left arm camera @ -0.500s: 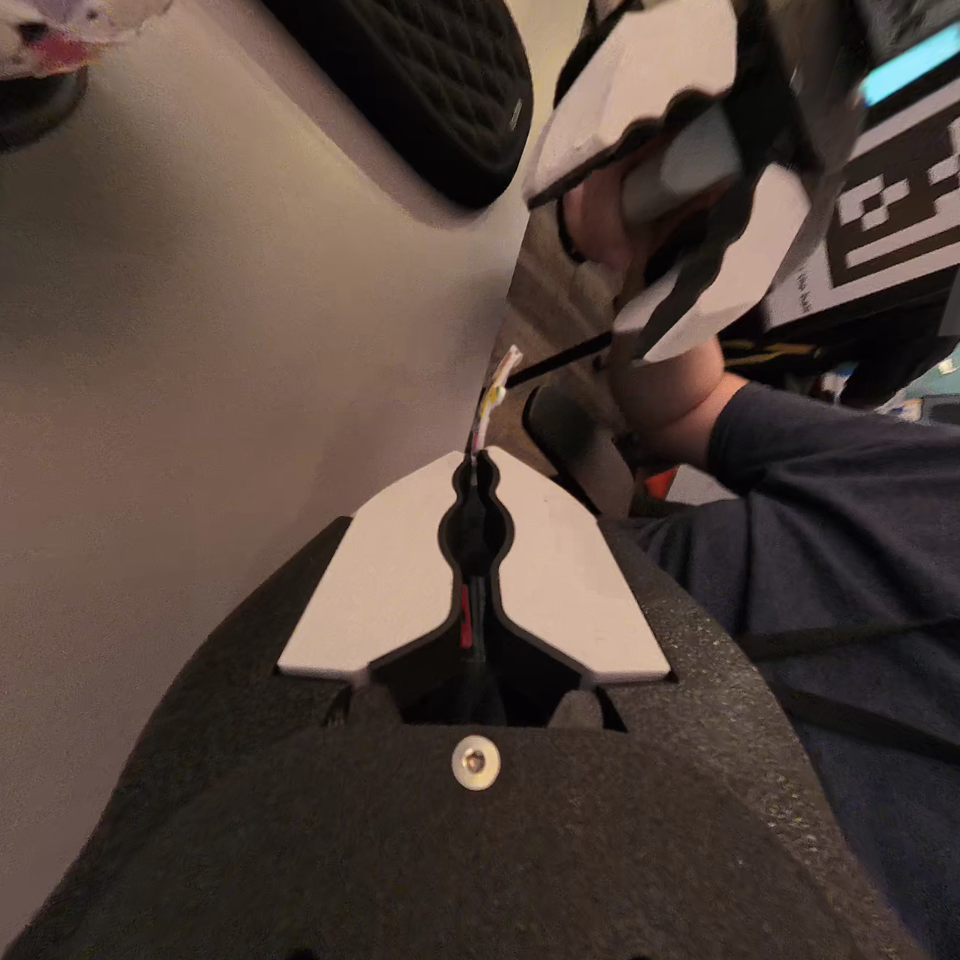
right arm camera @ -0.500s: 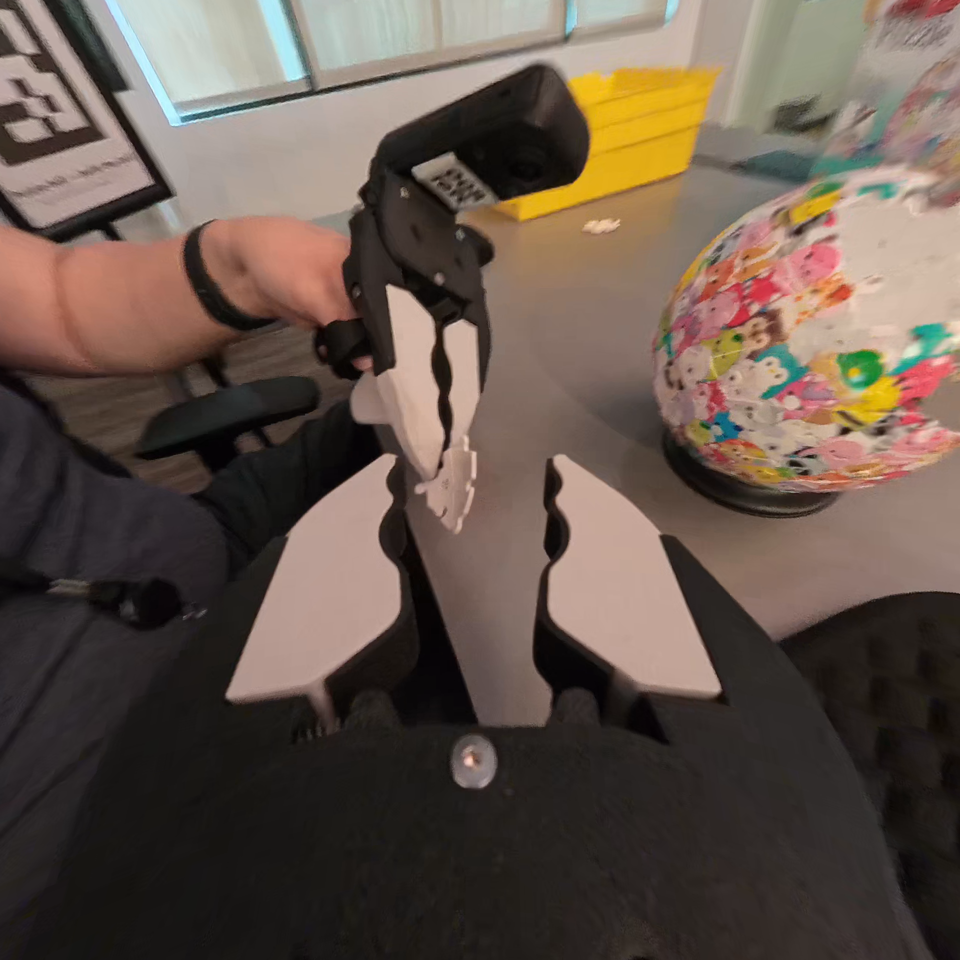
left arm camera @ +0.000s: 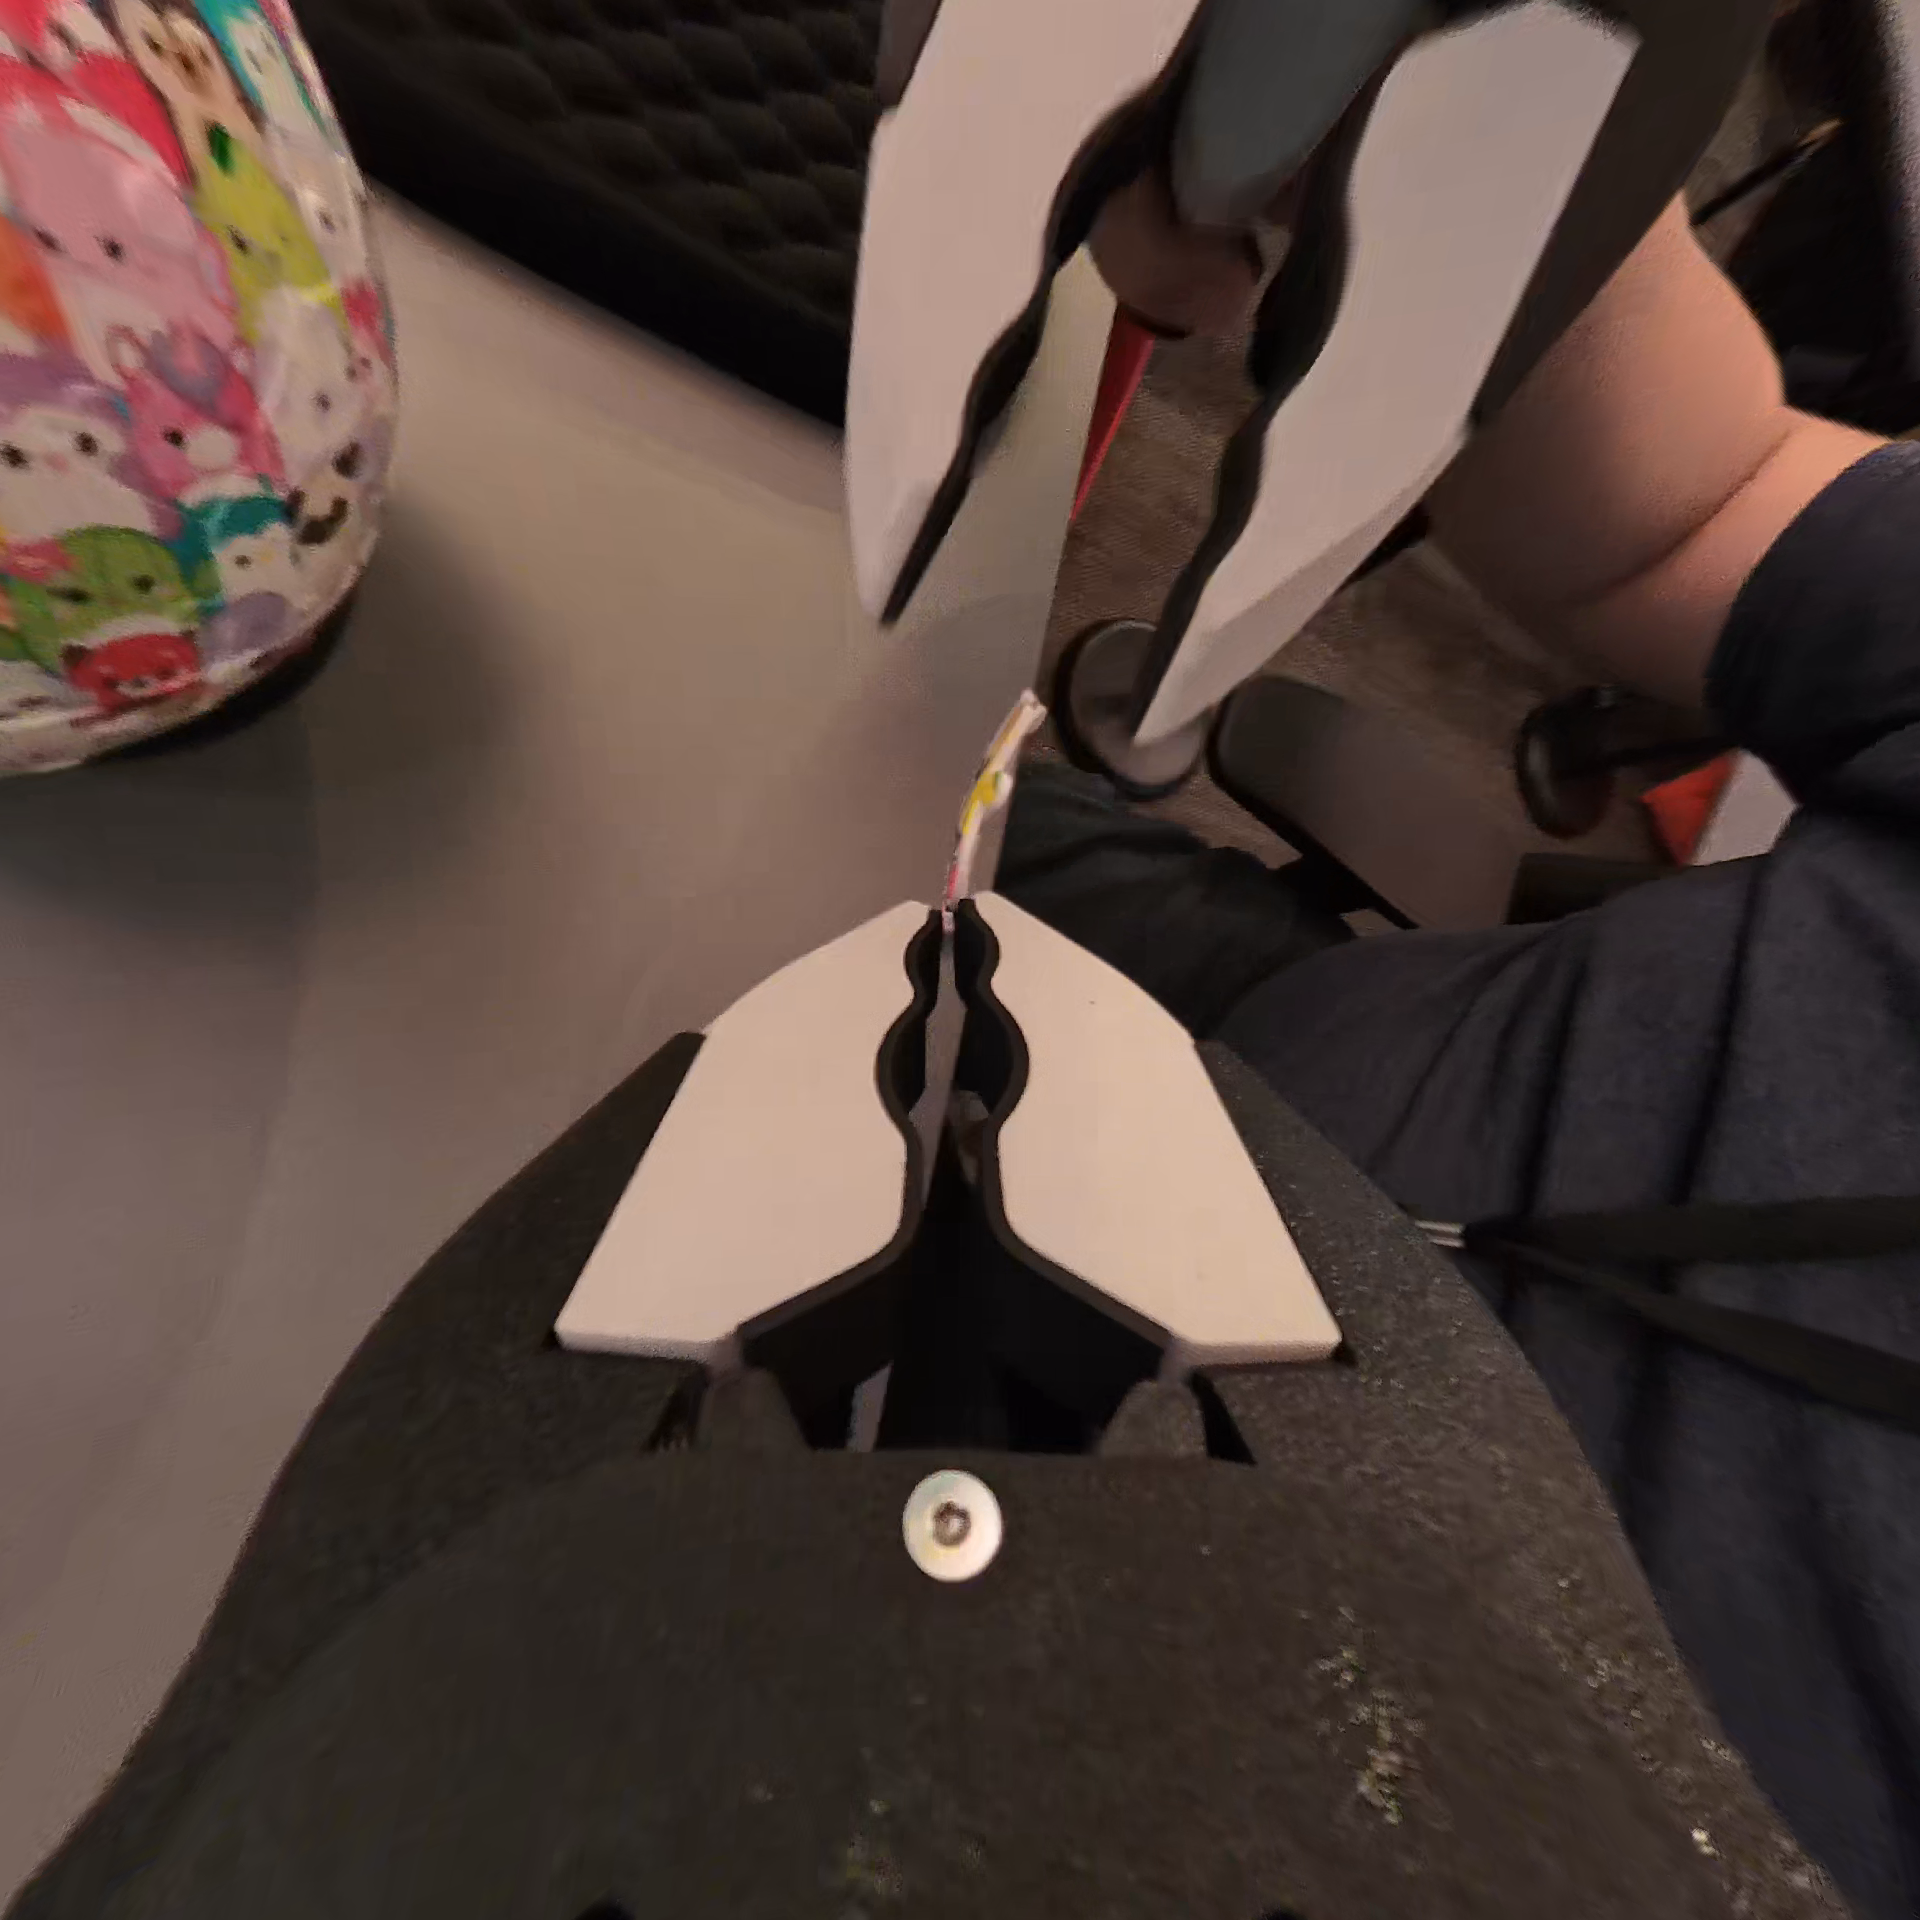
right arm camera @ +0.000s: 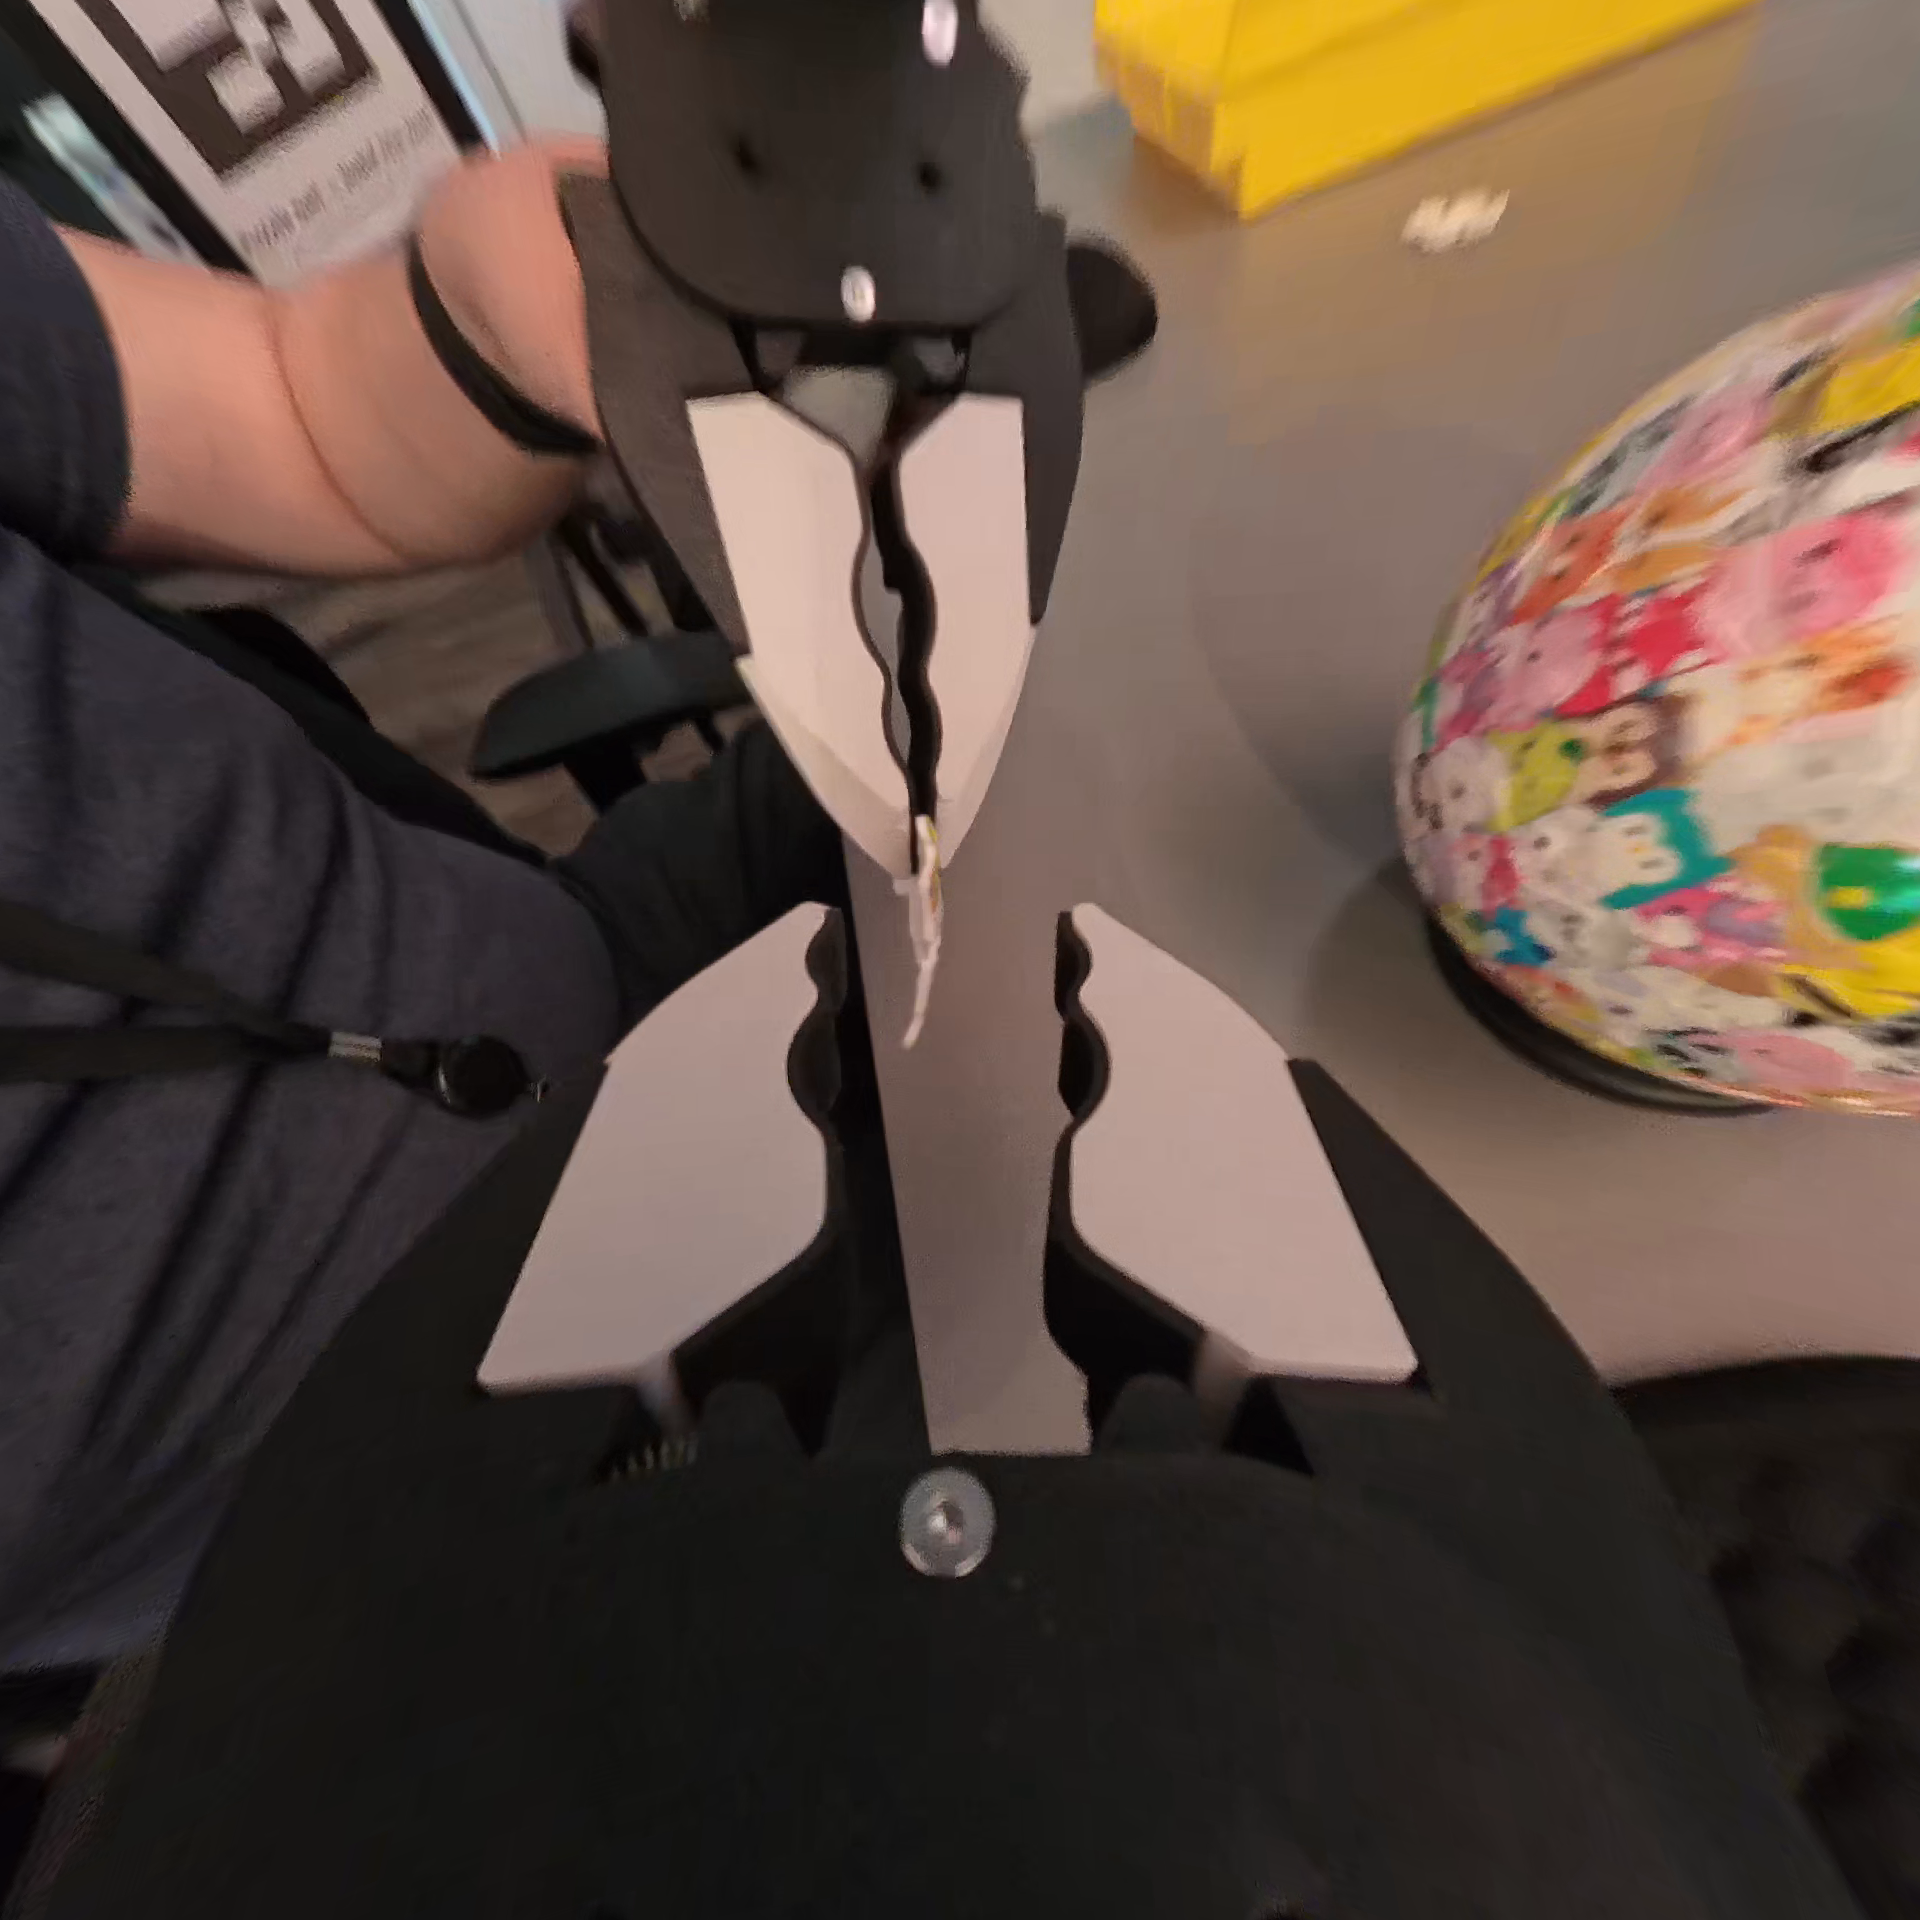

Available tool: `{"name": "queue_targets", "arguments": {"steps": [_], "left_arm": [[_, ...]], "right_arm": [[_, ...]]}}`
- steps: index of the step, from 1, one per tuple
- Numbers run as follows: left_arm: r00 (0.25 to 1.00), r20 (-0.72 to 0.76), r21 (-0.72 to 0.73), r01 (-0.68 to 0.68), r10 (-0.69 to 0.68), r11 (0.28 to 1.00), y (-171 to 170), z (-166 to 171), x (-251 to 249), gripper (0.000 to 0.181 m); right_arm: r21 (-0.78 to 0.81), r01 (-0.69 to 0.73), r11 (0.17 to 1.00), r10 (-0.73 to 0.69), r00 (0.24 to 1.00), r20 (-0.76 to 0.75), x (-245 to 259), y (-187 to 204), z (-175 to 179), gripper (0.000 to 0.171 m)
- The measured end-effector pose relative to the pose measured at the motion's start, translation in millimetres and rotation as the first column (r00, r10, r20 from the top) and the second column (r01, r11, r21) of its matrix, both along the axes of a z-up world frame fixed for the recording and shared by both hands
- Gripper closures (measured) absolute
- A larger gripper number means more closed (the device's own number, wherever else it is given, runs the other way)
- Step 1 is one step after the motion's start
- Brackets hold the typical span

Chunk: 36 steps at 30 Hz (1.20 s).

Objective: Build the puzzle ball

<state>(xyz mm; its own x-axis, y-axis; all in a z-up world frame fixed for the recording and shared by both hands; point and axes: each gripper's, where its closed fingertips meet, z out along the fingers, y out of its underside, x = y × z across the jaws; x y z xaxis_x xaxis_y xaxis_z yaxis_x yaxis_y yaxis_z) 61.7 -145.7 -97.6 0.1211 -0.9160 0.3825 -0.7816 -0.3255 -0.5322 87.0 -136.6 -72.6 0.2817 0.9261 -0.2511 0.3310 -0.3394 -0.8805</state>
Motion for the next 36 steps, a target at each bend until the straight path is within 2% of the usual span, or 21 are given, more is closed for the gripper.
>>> {"name": "queue_targets", "arguments": {"steps": [1, 4, 5, 6, 7, 9, 12, 13, 14, 15, 17, 18, 23, 28, 33, 36], "left_arm": [[1.000, 0.007, 0.025, -0.009, 0.008, 1.000, 2.9, 3.0, -2.4, 0.179], [0.997, 0.053, 0.060, -0.053, 0.050, 0.997, 10.7, 14.4, -11.1, 0.179], [0.995, 0.076, 0.070, -0.068, 0.063, 0.995, 13.0, 18.8, -13.7, 0.179], [0.992, 0.097, 0.081, -0.083, 0.075, 0.993, 15.0, 22.8, -16.5, 0.179], [0.990, 0.112, 0.099, -0.099, 0.088, 0.990, 17.1, 25.7, -19.5, 0.179], [0.984, 0.137, 0.155, -0.132, 0.111, 0.979, 21.7, 29.8, -25.3, 0.179], [0.975, 0.179, 0.212, -0.168, 0.131, 0.963, 22.0, 34.3, -31.6, 0.179], [0.972, 0.193, 0.221, -0.175, 0.133, 0.959, 20.5, 35.1, -33.1, 0.179], [0.969, 0.203, 0.229, -0.185, 0.139, 0.956, 19.9, 35.0, -34.6, 0.179], [0.967, 0.209, 0.235, -0.193, 0.144, 0.953, 19.5, 34.3, -36.2, 0.179], [0.965, 0.215, 0.237, -0.204, 0.154, 0.950, 19.4, 32.7, -38.4, 0.179], [0.962, 0.222, 0.234, -0.211, 0.159, 0.949, 19.8, 32.6, -38.7, 0.179], [0.950, 0.264, 0.227, -0.231, 0.169, 0.946, 29.5, 37.5, -37.8, 0.179], [0.954, 0.275, 0.244, -0.187, 0.117, 0.952, 42.7, 54.1, -34.5, 0.179], [0.956, 0.292, 0.278, -0.096, 0.011, 0.956, 57.2, 87.4, -25.3, 0.179], [0.963, 0.269, 0.298, -0.047, -0.036, 0.953, 78.0, 104.1, -13.9, 0.179]], "right_arm": [[0.038, 0.027, 0.999, -0.025, 0.998, -0.064, 7.0, 0.8, 12.3, 0.130], [0.206, 0.125, 0.971, -0.056, 0.949, -0.311, 39.9, -2.2, 51.5, 0.150], [0.267, 0.183, 0.946, -0.063, 0.912, -0.404, 53.2, -2.5, 65.1, 0.157], [0.304, 0.231, 0.924, -0.058, 0.872, -0.486, 66.2, -4.3, 76.8, 0.171], [0.307, 0.274, 0.911, -0.067, 0.835, -0.546, 79.1, -4.4, 84.6, 0.171], [0.284, 0.435, 0.855, -0.221, 0.800, -0.558, 111.0, 13.5, 80.6, 0.171], [0.435, 0.645, 0.628, -0.492, 0.762, -0.421, 172.6, 38.6, 56.4, 0.171], [0.461, 0.672, 0.579, -0.513, 0.740, -0.434, 189.6, 41.1, 55.4, 0.171], [0.441, 0.698, 0.565, -0.530, 0.716, -0.454, 204.6, 45.0, 52.7, 0.170], [0.412, 0.713, 0.567, -0.550, 0.700, -0.455, 216.3, 49.7, 46.8, 0.170], [0.396, 0.661, 0.637, -0.535, 0.750, -0.389, 220.1, 53.3, 27.5, 0.170], [0.372, 0.660, 0.653, -0.547, 0.750, -0.371, 221.8, 57.0, 19.0, 0.170], [0.312, 0.686, 0.657, -0.551, 0.720, -0.421, 227.8, 62.2, 17.8, 0.171], [0.377, 0.663, 0.647, -0.572, 0.749, -0.335, 217.9, 68.4, 11.2, 0.171], [0.433, 0.599, 0.674, -0.459, 0.798, -0.390, 193.9, 58.6, 39.1, 0.171], [0.420, 0.485, 0.767, -0.287, 0.845, -0.450, 169.6, 51.7, 71.8, 0.170]]}}
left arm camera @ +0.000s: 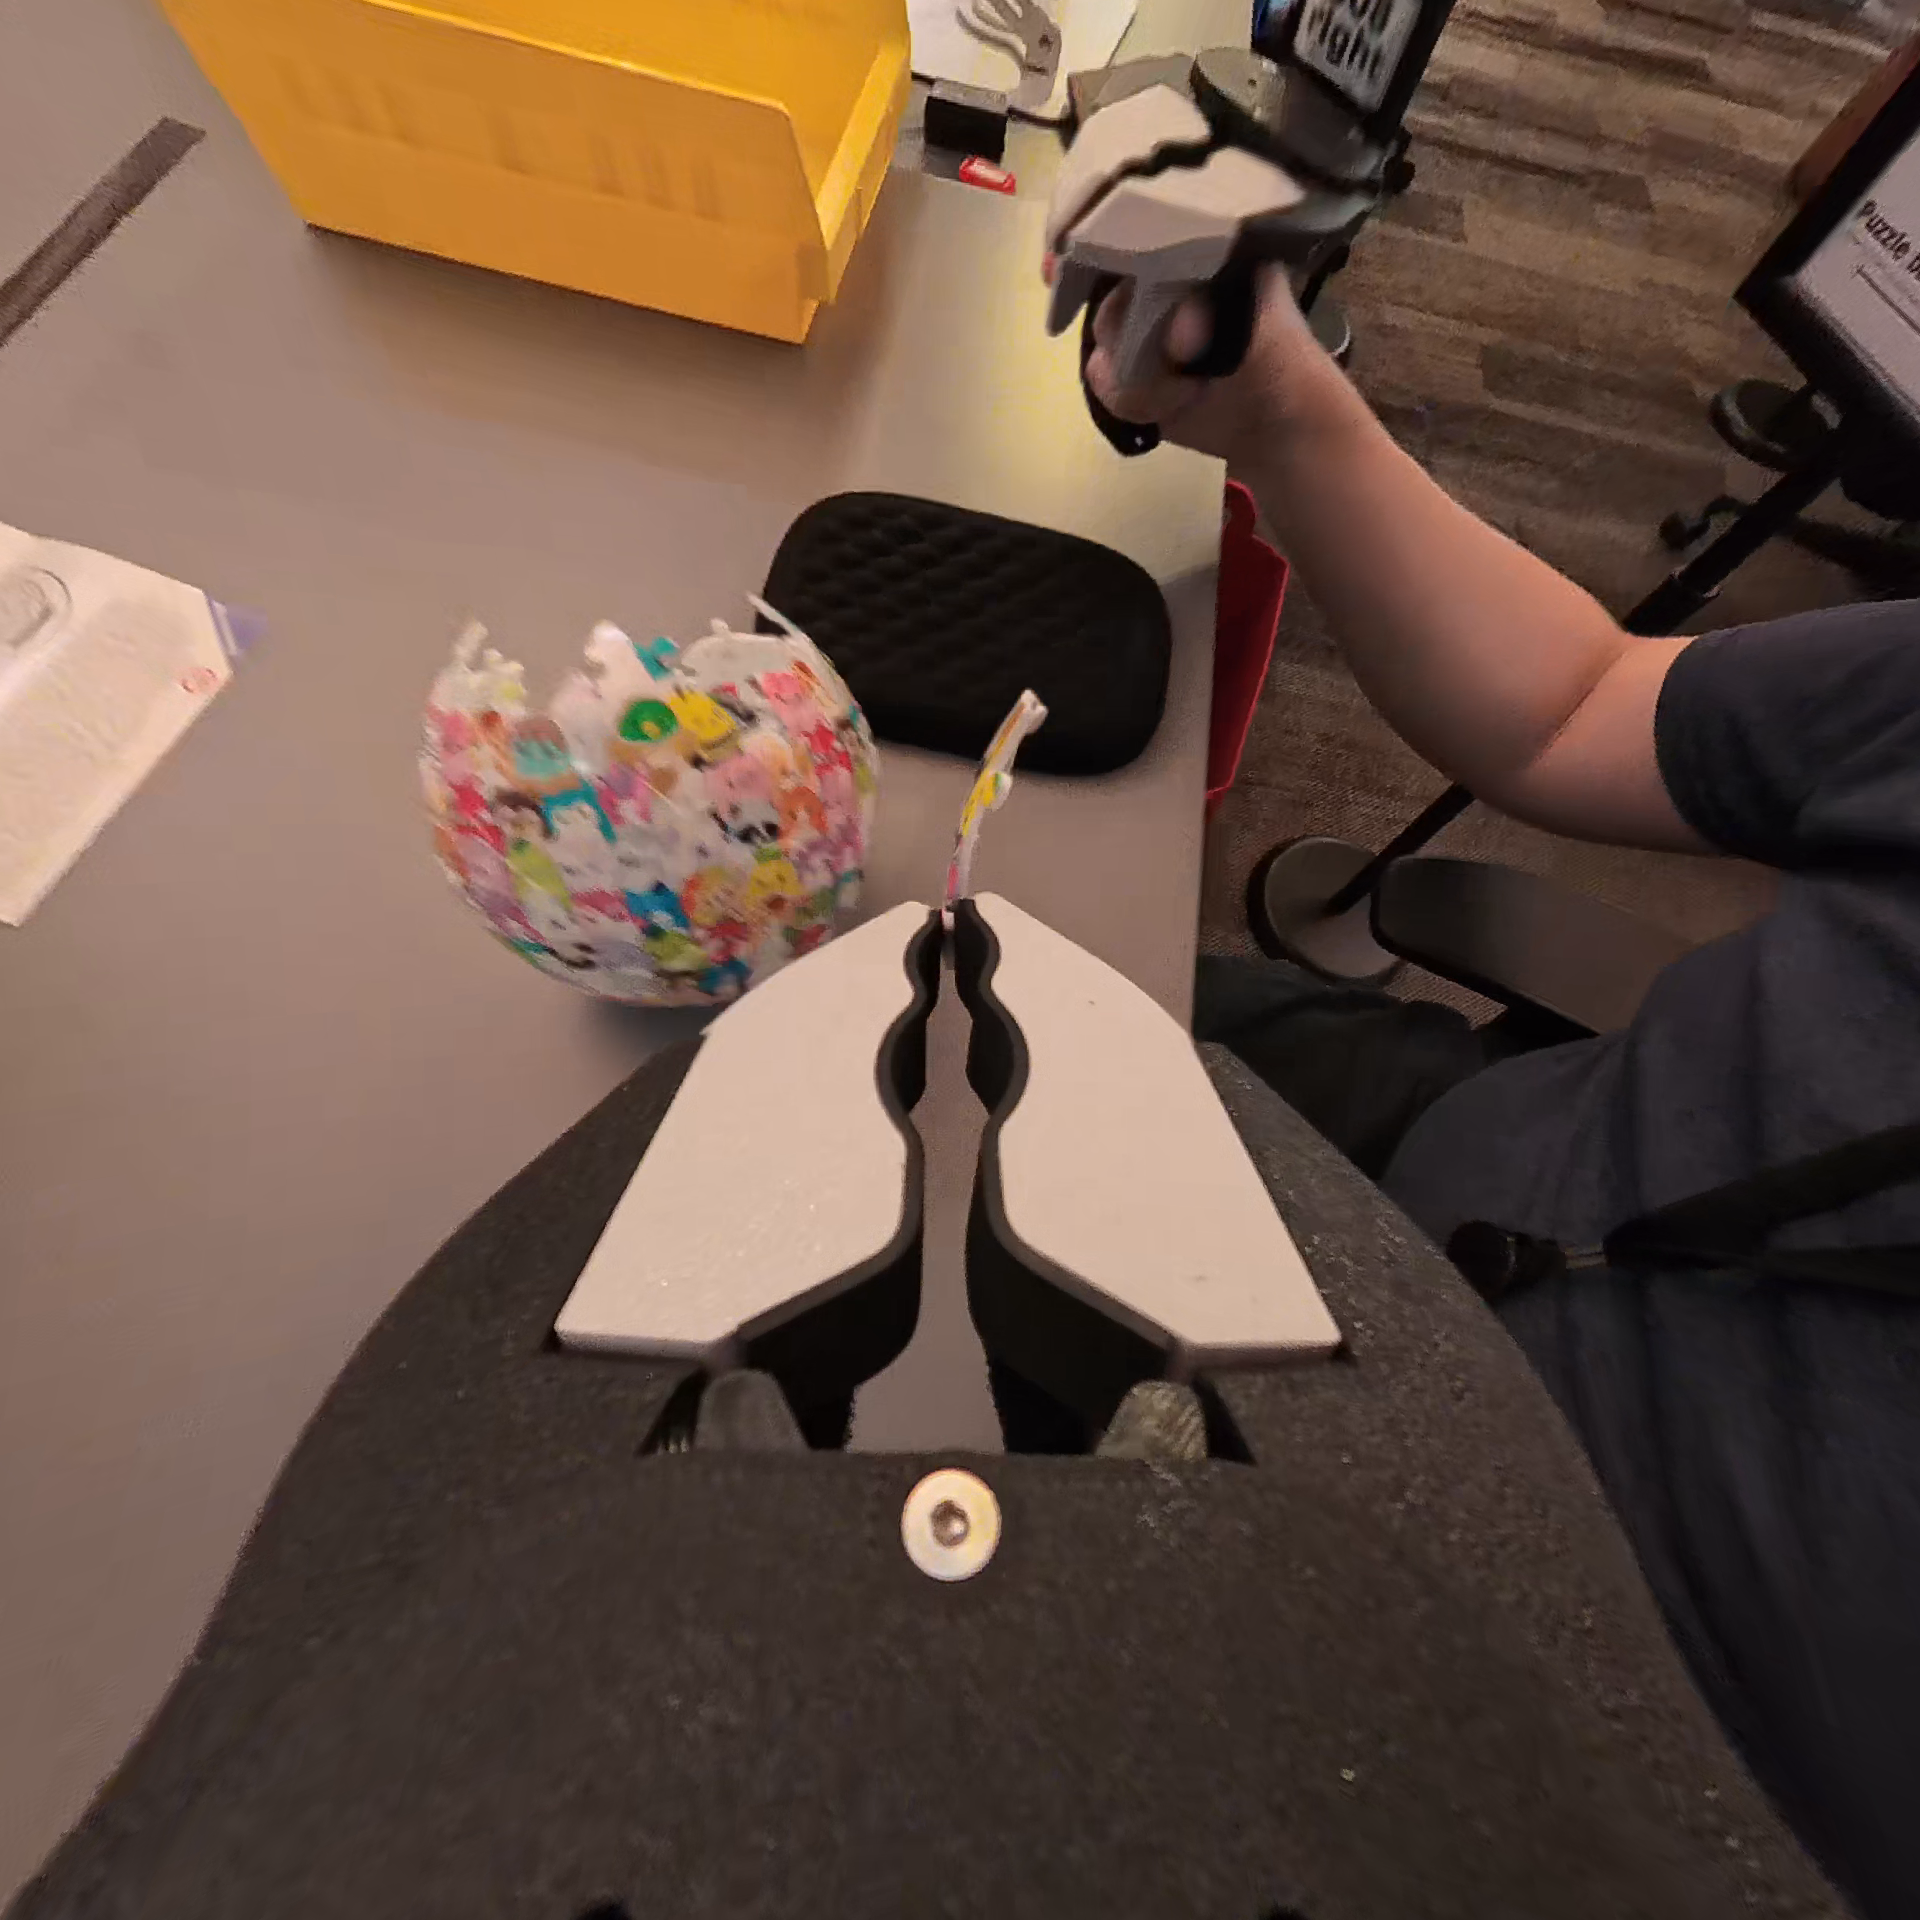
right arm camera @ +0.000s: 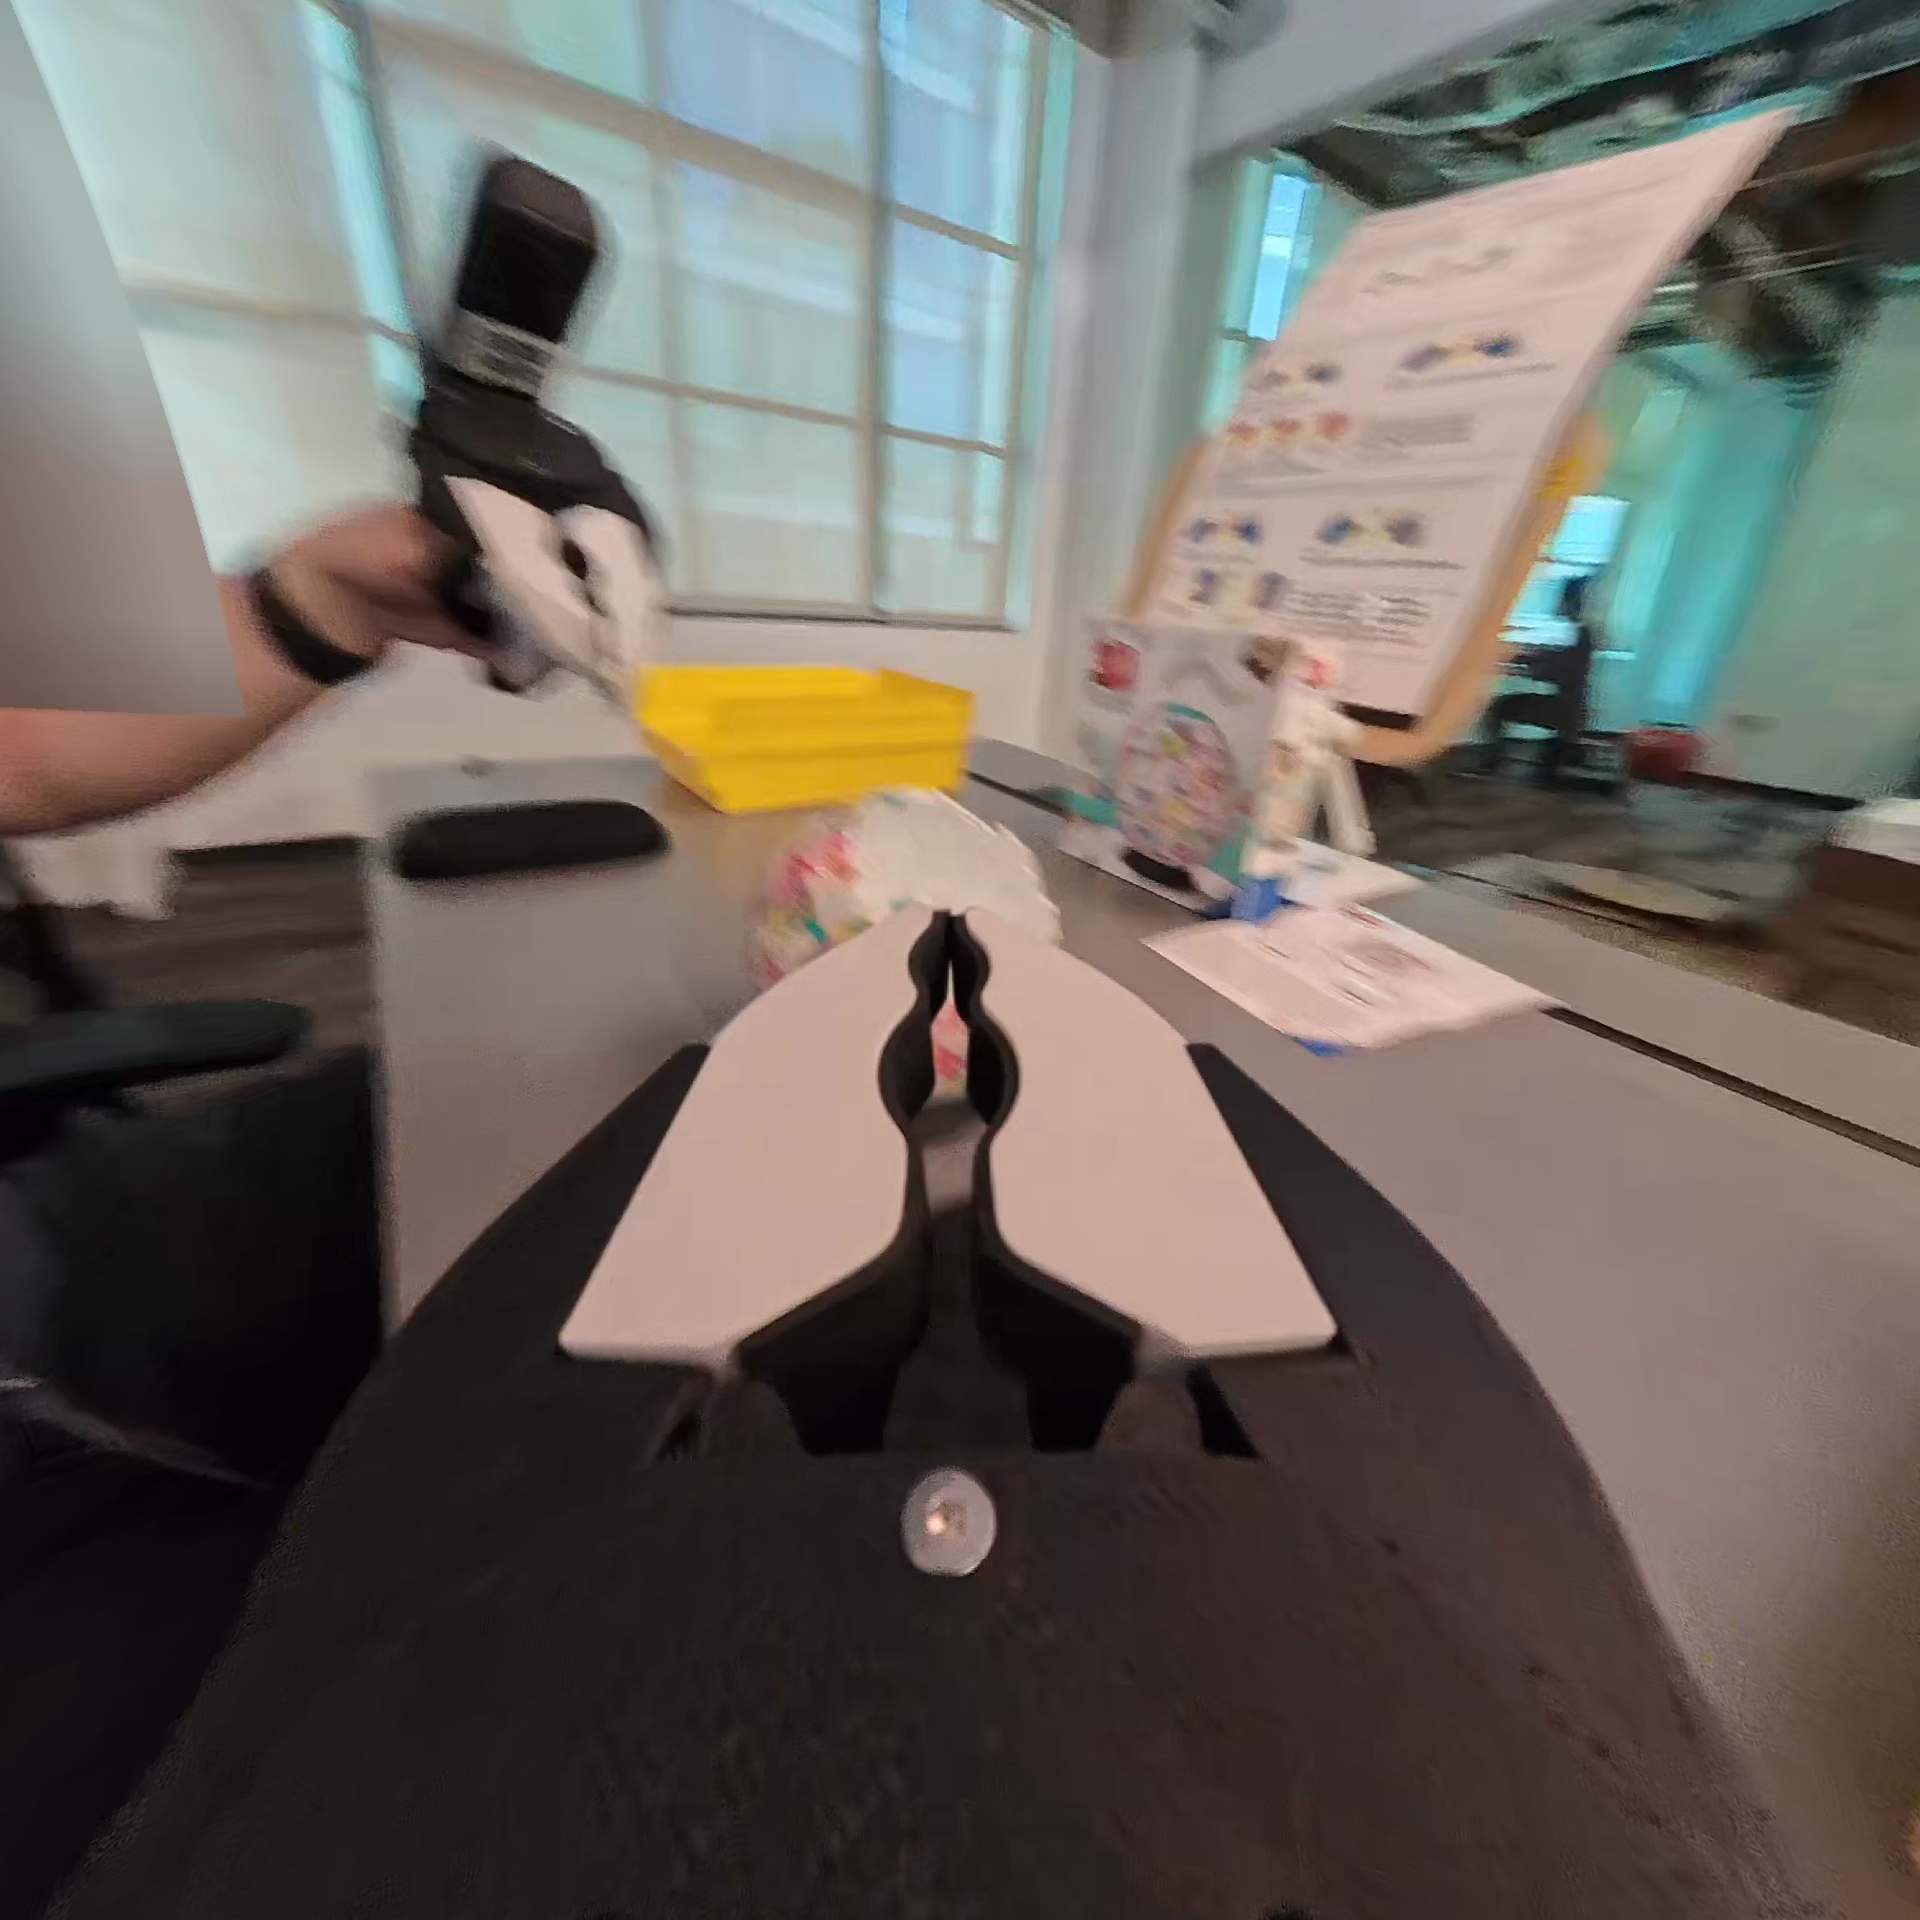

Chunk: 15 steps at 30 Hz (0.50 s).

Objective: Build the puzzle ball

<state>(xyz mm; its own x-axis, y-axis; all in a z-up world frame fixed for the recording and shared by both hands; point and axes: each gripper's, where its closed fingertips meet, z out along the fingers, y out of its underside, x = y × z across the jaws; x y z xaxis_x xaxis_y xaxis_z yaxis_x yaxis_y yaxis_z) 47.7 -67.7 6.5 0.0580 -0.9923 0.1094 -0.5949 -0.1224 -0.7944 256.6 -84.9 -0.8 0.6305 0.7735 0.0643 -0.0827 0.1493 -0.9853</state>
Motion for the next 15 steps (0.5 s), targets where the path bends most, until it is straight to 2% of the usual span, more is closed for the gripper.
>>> {"name": "queue_targets", "arguments": {"steps": [2, 3, 4, 6, 9, 13, 15], "left_arm": [[0.999, -0.039, 0.018, 0.029, -0.028, 0.999, 15.4, 8.0, 10.5, 0.179], [0.997, -0.056, 0.026, 0.047, -0.045, 0.999, 22.0, 12.7, 17.0, 0.179], [0.996, -0.070, 0.030, 0.063, -0.061, 0.998, 28.2, 18.0, 24.5, 0.179], [0.991, -0.092, 0.046, 0.099, -0.095, 0.994, 39.1, 28.3, 41.4, 0.179], [0.984, -0.124, 0.080, 0.140, -0.129, 0.987, 55.3, 35.4, 66.3, 0.179], [0.961, -0.201, 0.097, 0.210, -0.188, 0.973, 68.2, 27.8, 89.7, 0.179], [0.951, -0.241, 0.101, 0.221, -0.192, 0.970, 78.2, 20.7, 98.5, 0.179]], "right_arm": [[0.023, -0.208, 0.978, 0.209, 0.973, -0.093, -17.4, -7.3, 33.8, 0.170], [0.021, -0.286, 0.958, 0.287, 0.952, -0.105, -25.0, -7.3, 47.7, 0.158], [-0.003, -0.325, 0.946, 0.323, 0.942, -0.093, -31.6, -1.1, 58.2, 0.155], [-0.042, -0.342, 0.939, 0.342, 0.940, 0.003, -46.4, 16.3, 70.4, 0.152], [-0.128, -0.267, 0.955, 0.287, 0.940, 0.185, -62.6, 56.5, 68.7, 0.152], [-0.259, -0.310, 0.915, 0.368, 0.903, 0.221, -75.6, 87.9, 63.7, 0.151], [-0.303, -0.306, 0.903, 0.385, 0.889, 0.249, -74.3, 101.6, 53.2, 0.142]]}}
